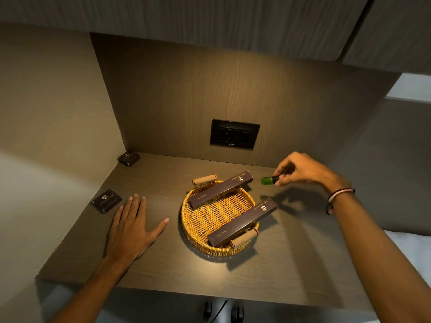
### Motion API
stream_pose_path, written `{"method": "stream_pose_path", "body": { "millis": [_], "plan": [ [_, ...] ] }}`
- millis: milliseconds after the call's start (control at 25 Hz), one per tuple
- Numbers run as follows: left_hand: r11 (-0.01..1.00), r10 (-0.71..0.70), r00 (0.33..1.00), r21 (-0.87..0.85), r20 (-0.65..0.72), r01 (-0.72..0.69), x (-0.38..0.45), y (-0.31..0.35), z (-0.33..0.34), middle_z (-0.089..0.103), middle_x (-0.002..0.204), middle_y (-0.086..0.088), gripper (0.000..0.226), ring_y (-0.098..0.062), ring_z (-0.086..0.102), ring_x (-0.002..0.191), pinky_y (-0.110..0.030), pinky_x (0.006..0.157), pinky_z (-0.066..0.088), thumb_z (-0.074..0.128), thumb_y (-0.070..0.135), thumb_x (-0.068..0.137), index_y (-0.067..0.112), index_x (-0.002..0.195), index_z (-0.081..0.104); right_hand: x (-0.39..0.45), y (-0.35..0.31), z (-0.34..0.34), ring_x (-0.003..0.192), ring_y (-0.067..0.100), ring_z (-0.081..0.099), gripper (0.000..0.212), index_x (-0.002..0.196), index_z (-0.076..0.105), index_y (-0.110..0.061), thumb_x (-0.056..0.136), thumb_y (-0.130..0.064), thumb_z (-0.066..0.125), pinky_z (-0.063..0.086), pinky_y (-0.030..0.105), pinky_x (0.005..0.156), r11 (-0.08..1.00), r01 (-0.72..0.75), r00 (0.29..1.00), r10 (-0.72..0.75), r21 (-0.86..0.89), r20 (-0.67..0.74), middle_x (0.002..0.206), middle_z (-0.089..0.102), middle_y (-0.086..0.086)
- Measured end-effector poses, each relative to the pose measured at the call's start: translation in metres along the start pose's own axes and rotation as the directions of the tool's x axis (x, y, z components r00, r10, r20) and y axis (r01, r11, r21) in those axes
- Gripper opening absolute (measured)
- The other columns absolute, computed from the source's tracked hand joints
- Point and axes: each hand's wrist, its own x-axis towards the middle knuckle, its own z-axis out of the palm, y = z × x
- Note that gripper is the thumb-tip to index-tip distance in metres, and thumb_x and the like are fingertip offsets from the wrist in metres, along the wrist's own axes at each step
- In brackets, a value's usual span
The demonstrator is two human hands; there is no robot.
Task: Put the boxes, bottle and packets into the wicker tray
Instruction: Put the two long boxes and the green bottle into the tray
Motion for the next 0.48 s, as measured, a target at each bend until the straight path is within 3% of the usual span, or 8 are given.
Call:
{"method": "stream_pose_path", "body": {
  "millis": [160,320,480],
  "plan": [
    [1.0,0.009,1.0,0.001,-0.001,-0.009,-0.001,0.005,0.003,0.01,0.165,-0.011,0.111,-0.023,0.007,0.153,-0.041,0.123,0.008,0.016,0.09,0.073,0.013,0.154,0.012,0.003,-0.029,0.012,0.078,0.005,0.069,0.025,0.092,0.078,-0.023,0.07,-0.026,0.088,0.055,0.022,0.071,0.993,0.108,0.993,-0.106,-0.043,0.052,0.084,0.074,-0.006],
    [1.0,0.022,1.0,0.01,0.005,-0.022,-0.001,0.008,0.005,0.012,0.165,-0.011,0.112,-0.023,0.008,0.153,-0.041,0.121,0.008,0.015,0.09,0.073,0.014,0.154,0.013,0.009,-0.04,0.044,0.088,0.014,0.062,0.03,0.092,0.063,-0.031,0.072,-0.032,0.085,0.057,0.032,0.073,0.98,0.09,0.995,-0.081,-0.18,0.056,0.1,0.059,-0.004],
    [1.0,0.019,1.0,0.019,-0.001,-0.019,-0.002,0.007,0.005,0.013,0.165,-0.011,0.112,-0.023,0.01,0.153,-0.04,0.121,0.008,0.015,0.09,0.073,0.014,0.154,0.014,0.015,-0.043,0.066,0.085,0.015,0.059,0.027,0.086,0.058,-0.032,0.076,-0.031,0.082,0.051,0.027,0.063,0.949,0.103,0.994,-0.089,-0.299,0.06,0.095,0.053,-0.008]
  ]
}}
